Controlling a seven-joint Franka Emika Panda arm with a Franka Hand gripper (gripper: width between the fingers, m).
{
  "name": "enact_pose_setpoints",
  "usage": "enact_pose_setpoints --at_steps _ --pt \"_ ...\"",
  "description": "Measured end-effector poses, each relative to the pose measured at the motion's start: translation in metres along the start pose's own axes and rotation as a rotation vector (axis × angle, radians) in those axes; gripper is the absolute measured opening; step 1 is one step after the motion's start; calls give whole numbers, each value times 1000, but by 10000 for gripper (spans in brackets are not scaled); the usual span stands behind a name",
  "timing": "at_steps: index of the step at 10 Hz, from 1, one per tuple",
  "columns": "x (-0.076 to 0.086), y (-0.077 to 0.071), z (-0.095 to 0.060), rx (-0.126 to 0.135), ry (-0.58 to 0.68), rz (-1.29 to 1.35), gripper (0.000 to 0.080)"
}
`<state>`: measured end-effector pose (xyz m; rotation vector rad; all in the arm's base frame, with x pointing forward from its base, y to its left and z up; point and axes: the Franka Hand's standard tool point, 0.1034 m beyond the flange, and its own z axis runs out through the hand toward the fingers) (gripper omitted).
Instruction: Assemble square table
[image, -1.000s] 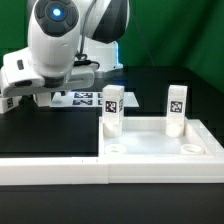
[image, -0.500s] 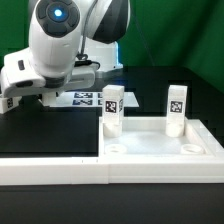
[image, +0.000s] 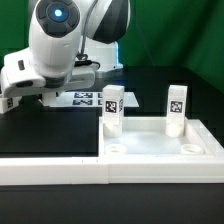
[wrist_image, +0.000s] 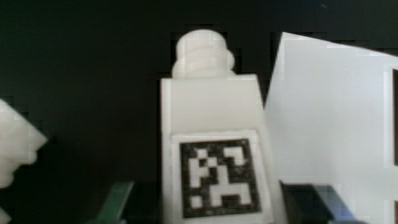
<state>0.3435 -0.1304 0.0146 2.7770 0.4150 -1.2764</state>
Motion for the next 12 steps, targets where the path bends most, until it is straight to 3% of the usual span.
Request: enact_pose_setpoints --at_steps 2,4,6,8,9,11,12 --pt "12 -6 -56 -12 -12 -18 288" --pt "7 -5 -99 -15 -5 -12 290" --pt "11 -4 -104 -26 43 -21 290" --pt "13 -2 -112 -40 199 -22 290" --pt "11 -1 -129 -46 239 -22 290" --pt "23 12 -197 -71 362 -32 290" --pt "26 21 -217 -93 412 -52 290"
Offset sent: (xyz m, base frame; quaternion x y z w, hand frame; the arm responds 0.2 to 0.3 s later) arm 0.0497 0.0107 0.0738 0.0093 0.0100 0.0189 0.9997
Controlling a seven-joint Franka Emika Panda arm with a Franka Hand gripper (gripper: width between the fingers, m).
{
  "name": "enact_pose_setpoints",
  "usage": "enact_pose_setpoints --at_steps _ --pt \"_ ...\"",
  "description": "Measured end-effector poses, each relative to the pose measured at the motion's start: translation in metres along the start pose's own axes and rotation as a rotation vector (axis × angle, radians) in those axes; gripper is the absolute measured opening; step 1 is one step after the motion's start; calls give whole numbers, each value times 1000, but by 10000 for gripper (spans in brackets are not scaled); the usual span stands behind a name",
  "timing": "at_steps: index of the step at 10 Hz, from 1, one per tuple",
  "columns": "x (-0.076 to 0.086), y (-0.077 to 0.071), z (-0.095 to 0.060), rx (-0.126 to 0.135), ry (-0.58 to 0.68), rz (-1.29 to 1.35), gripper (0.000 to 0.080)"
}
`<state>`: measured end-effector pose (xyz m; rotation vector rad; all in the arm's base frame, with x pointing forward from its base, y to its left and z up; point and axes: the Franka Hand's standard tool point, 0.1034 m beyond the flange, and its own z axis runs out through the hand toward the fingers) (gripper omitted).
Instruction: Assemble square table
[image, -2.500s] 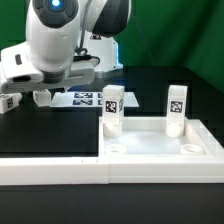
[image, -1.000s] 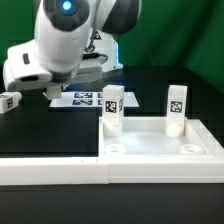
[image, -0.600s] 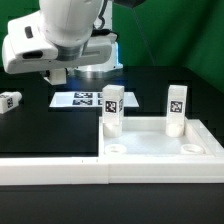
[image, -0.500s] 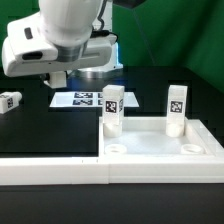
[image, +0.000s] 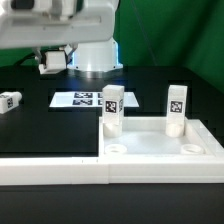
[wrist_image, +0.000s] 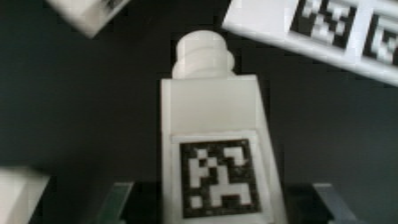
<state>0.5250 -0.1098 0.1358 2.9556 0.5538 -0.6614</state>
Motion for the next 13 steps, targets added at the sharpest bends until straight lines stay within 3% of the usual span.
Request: enact_pose_setpoints --at_steps 1,3,4,5,6,8,9,10,11,12,13 --pt "7 4 -1 -18 98 6 290" --pt "3 3 2 -20 224 9 290" --pt "7 4 1 -33 277 21 290" --pt "19 -5 -3 -55 347 20 290" --pt "33 -16 -19 -57 381 47 290" --pt "77 -23 -65 -76 495 101 290" --pt "89 -30 -78 -60 561 168 290" --pt "102 -42 -87 -58 634 229 290" --pt "105 -56 -94 -75 718 233 290" --pt "100 -50 -87 -102 744 205 290" --pt "100 -41 -90 -133 813 216 290"
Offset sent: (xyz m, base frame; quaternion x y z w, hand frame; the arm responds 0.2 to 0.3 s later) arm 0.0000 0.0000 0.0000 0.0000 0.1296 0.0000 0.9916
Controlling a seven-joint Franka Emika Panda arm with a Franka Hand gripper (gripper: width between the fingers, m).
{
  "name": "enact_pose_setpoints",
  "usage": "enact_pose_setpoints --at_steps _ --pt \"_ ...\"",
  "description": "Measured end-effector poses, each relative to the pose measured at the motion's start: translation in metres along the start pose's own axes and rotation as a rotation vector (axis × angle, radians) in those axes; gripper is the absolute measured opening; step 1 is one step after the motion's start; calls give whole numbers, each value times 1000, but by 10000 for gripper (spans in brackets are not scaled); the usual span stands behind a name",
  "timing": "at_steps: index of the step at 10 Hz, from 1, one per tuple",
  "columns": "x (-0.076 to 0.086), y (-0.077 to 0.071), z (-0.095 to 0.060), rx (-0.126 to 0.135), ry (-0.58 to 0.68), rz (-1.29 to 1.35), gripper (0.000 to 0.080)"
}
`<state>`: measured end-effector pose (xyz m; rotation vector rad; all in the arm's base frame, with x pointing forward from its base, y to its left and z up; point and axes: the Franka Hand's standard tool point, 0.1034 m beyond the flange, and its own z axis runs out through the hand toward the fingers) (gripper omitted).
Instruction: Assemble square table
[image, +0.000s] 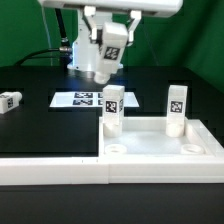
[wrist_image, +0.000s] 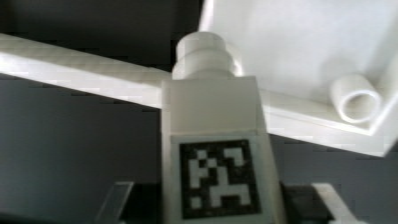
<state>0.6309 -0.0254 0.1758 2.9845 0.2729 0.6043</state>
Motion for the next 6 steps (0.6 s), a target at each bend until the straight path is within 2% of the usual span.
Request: enact_pose_setpoints --at_steps 2,3,4,6 --pt "-4 9 -1 -58 128 -37 290" --pt "-8 6 2 -49 109 -33 290" --pt "-10 -4 6 -36 102 -21 290" --pt "-2 -35 20 0 123 9 290"
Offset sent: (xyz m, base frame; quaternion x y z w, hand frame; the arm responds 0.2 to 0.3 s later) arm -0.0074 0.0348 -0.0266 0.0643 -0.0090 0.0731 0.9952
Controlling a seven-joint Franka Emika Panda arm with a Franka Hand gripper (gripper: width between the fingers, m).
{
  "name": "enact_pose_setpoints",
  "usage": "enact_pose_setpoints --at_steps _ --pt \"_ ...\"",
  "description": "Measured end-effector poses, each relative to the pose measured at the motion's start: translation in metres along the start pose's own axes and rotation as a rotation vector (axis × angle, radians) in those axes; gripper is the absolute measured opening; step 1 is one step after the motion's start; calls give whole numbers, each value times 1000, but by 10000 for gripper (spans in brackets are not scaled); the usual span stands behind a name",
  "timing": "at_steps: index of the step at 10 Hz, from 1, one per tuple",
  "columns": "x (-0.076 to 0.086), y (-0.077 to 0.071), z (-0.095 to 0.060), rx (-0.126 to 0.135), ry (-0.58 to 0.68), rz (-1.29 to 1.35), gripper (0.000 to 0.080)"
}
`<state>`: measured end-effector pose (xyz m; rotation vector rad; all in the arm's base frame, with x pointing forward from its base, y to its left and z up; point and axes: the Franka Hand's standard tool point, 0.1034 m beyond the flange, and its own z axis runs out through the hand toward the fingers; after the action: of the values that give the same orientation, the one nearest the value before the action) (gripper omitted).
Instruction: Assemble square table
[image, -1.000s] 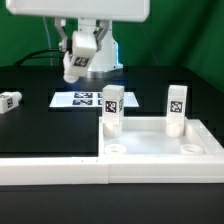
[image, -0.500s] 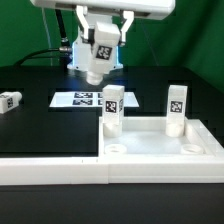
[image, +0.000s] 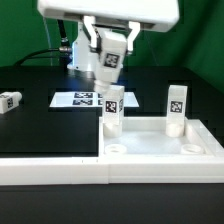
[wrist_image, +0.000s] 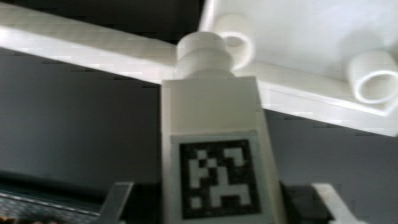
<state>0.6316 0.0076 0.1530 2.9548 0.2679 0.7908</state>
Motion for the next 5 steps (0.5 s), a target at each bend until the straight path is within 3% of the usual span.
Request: enact_pose_setpoints --at_steps 1,2,3,5 --pt "14 -24 10 27 22 42 290" --pt "51 -48 3 63 56 93 290" --pt "70 -59 -7 85 58 142 290" --pt "68 -57 -5 78 64 117 290"
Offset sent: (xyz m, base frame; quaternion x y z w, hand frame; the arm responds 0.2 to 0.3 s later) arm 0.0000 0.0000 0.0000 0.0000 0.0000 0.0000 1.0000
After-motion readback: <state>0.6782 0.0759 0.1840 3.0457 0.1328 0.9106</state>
